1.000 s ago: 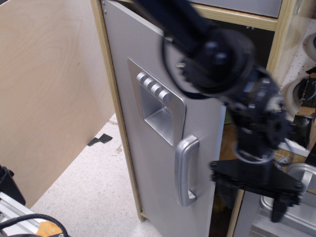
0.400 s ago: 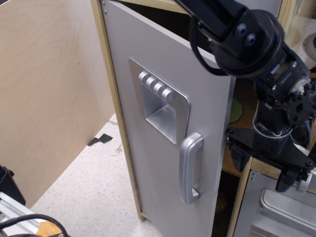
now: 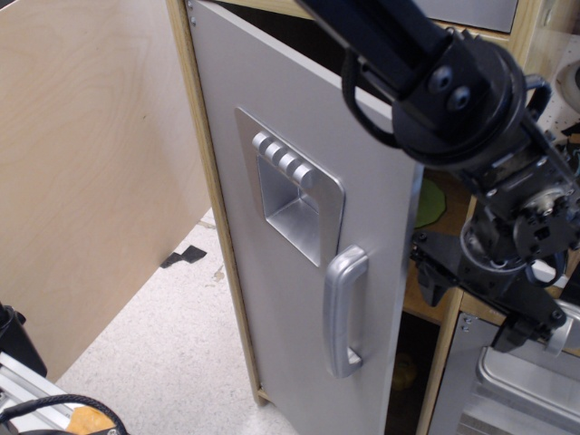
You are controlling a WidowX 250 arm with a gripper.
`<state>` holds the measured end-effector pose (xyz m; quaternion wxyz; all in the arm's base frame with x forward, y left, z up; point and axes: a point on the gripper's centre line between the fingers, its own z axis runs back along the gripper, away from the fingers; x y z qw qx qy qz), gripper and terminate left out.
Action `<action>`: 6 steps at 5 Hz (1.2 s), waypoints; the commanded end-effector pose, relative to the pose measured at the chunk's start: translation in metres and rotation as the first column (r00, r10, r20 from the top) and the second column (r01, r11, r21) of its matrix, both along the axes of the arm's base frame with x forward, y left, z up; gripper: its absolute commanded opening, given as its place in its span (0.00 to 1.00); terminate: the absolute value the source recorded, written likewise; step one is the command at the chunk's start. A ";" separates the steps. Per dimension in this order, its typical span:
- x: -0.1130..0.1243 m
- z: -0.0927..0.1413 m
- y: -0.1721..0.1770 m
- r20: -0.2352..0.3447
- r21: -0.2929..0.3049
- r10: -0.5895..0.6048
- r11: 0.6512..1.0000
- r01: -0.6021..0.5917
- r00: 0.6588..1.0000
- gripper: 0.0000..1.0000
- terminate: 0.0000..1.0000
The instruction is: Open fridge
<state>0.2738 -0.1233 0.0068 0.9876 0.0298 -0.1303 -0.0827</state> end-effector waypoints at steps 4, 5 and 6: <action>-0.071 0.034 0.070 -0.205 -0.083 0.152 0.982 -0.172 0.967 1.00 0.00; -0.084 0.033 0.093 -0.223 -0.099 0.132 0.983 -0.157 0.966 1.00 0.00; -0.098 0.028 0.102 -0.231 -0.092 0.159 0.979 -0.184 0.960 1.00 0.00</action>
